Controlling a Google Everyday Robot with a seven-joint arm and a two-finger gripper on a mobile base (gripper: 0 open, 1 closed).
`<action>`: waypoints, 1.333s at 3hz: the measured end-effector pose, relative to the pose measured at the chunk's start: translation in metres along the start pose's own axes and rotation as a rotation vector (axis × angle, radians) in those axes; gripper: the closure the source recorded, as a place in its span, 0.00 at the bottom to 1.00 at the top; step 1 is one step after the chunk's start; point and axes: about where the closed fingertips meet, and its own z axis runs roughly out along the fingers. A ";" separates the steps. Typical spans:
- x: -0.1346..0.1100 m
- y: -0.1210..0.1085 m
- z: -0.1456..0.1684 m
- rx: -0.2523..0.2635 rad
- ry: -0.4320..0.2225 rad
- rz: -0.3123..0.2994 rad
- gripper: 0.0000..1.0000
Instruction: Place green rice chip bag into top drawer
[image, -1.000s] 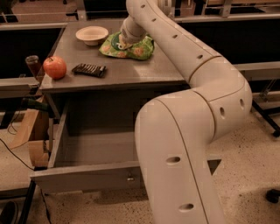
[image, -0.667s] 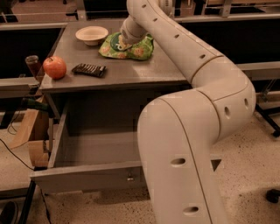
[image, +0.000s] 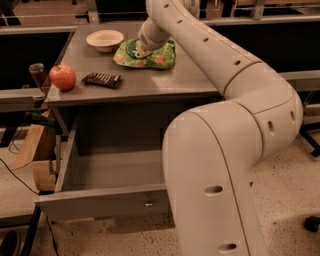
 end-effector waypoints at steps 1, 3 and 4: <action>-0.001 -0.002 -0.004 0.006 -0.004 -0.007 0.59; -0.003 -0.004 -0.003 0.001 -0.007 -0.031 0.10; -0.003 -0.004 0.001 -0.009 -0.004 -0.040 0.00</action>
Offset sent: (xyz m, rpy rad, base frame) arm 0.0041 -0.0083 0.0188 -0.0183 -0.0399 0.0201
